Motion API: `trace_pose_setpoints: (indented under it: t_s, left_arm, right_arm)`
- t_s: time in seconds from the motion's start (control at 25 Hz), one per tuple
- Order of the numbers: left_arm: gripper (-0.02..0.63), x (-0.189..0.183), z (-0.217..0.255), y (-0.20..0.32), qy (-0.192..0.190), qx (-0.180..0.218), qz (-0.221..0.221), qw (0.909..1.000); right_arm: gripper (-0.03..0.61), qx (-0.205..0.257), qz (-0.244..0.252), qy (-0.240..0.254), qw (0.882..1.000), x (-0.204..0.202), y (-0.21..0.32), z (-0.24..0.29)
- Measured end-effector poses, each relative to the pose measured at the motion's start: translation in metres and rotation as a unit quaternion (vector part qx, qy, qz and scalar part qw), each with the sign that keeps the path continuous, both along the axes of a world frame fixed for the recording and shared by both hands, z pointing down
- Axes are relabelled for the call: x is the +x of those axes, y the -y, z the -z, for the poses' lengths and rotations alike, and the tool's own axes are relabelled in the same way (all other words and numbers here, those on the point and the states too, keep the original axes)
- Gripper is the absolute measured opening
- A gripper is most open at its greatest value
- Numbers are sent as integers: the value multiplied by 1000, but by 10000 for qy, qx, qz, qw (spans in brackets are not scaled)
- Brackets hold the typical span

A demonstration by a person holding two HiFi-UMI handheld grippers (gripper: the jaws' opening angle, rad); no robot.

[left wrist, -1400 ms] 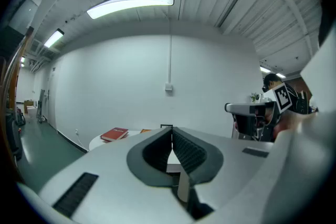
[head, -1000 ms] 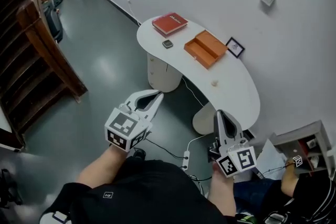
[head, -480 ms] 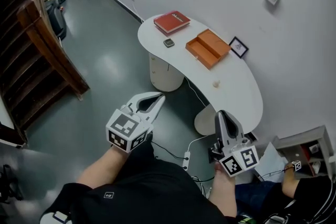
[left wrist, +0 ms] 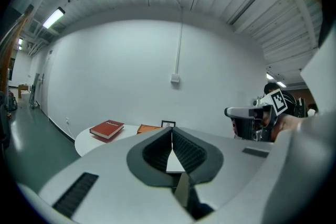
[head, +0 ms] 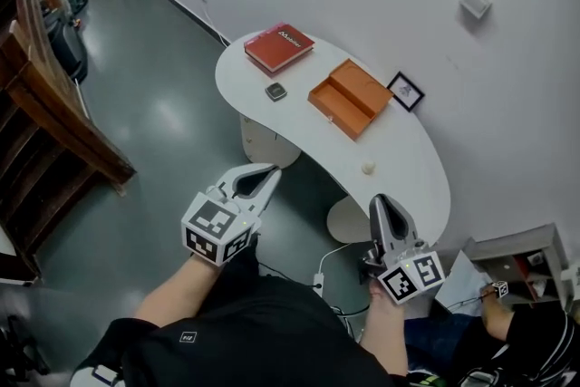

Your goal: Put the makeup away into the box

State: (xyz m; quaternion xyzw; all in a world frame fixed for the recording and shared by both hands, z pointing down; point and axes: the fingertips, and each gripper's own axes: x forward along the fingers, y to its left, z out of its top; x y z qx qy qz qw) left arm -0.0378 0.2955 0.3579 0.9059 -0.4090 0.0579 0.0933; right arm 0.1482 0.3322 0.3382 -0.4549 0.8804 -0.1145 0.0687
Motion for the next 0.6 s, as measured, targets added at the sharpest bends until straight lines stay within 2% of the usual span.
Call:
trace_pose_setpoints:
  t_s: [0.28,0.48,0.6]
  left_arm:
    - [14,-44,-2,94,-187,-53,-182,9996]
    - [14,-76,-3,136,-227,-9,-181,9996]
    - [14,-83,-15,148,-304,-127,-160,9993]
  right_arm:
    - [38,-207,-173,-281,9992,-44,80,0]
    - [38,-238,-365,-412,9982,-57,118,7]
    - [39,-196,-418,-439,9980,-58,135,8]
